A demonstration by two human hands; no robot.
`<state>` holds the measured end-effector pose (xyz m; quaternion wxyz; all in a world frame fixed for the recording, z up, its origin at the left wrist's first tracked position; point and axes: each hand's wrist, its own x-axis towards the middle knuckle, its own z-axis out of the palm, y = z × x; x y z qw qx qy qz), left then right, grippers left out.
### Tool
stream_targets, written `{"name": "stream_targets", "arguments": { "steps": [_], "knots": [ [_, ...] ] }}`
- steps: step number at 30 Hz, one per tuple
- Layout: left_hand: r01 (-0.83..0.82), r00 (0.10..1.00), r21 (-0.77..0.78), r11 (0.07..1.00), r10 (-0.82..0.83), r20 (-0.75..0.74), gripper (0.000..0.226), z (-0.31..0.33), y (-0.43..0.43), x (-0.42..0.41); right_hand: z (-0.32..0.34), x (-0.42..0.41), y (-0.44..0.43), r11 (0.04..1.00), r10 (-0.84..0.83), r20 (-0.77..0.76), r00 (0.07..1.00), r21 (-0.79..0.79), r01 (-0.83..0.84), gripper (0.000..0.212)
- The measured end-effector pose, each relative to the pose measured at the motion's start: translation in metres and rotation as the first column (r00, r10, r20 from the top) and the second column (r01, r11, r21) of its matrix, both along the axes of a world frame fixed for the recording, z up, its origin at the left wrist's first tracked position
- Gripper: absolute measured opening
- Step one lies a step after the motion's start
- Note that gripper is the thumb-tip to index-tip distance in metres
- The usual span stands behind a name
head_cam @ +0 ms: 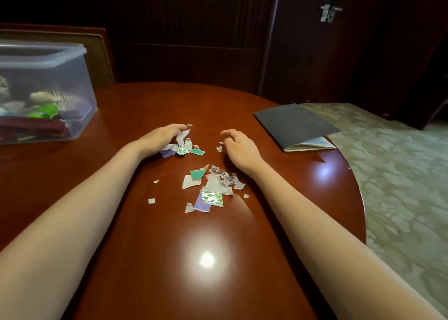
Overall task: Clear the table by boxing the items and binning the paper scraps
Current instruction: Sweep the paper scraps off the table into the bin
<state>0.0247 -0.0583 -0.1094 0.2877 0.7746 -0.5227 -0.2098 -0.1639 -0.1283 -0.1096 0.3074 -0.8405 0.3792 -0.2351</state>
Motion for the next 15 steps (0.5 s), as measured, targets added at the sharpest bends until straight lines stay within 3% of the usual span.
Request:
{"name": "stream_targets", "arguments": {
  "steps": [4, 8, 10, 12, 13, 15],
  "knots": [
    [0.161, 0.985, -0.039, 0.986, -0.163, -0.062, 0.037, 0.000, 0.013, -0.008, 0.002, 0.016, -0.016, 0.997, 0.070, -0.194, 0.979, -0.008, -0.073, 0.045],
    [0.291, 0.915, -0.117, 0.950, -0.312, -0.258, 0.039, -0.001, 0.024, -0.009, 0.008, 0.015, -0.015, 0.970, 0.226, -0.277, 0.934, -0.027, -0.243, 0.044],
    [0.156, 0.893, -0.302, 0.941, -0.264, -0.364, 0.035, 0.002, 0.023, -0.007, 0.010, 0.009, -0.010, 0.948, 0.315, -0.219, 0.924, 0.023, -0.318, 0.044],
    [-0.123, 0.850, -0.395, 0.911, -0.109, -0.516, 0.037, 0.006, 0.016, 0.000, 0.013, 0.004, -0.002, 0.935, 0.328, -0.051, 0.943, 0.160, -0.316, 0.045],
    [-0.197, 0.858, -0.383, 0.902, -0.030, -0.513, 0.040, 0.005, 0.011, 0.004, 0.013, 0.001, 0.000, 0.925, 0.328, 0.013, 0.945, 0.202, -0.323, 0.044],
    [-0.214, 0.938, -0.296, 0.931, 0.112, -0.327, 0.042, 0.004, -0.003, 0.006, 0.013, -0.006, 0.002, 0.896, 0.376, 0.053, 0.925, 0.233, -0.377, 0.042]
  ]
}}
